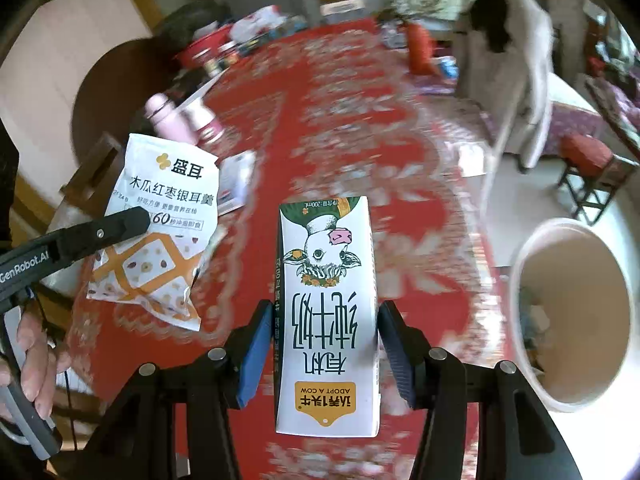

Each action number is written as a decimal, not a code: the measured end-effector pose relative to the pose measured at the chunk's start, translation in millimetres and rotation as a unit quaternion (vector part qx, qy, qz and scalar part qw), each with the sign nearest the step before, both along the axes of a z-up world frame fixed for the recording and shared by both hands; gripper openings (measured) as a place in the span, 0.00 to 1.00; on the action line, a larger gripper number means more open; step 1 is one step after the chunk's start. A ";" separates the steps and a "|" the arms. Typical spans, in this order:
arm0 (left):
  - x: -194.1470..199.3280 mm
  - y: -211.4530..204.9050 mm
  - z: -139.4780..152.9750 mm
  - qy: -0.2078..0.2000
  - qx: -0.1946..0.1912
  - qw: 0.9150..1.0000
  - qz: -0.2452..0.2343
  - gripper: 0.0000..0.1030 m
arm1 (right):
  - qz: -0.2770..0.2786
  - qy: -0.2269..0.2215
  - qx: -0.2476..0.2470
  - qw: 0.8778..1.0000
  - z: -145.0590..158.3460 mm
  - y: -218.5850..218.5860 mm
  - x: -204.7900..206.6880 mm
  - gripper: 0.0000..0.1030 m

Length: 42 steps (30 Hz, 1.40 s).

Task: Collect trash
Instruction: 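Carry the white wrapper and milk carton over the beige bucket with both tools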

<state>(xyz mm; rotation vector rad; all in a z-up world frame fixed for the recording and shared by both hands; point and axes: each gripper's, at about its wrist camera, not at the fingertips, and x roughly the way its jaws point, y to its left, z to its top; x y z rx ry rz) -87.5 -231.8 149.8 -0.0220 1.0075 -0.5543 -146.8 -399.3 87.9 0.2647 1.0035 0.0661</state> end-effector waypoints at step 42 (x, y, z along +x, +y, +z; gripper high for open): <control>-16.3 -268.0 -81.7 0.065 0.026 0.979 -0.191 0.04 | -0.258 0.055 -0.004 0.965 -40.5 -233.4 -73.7 0.50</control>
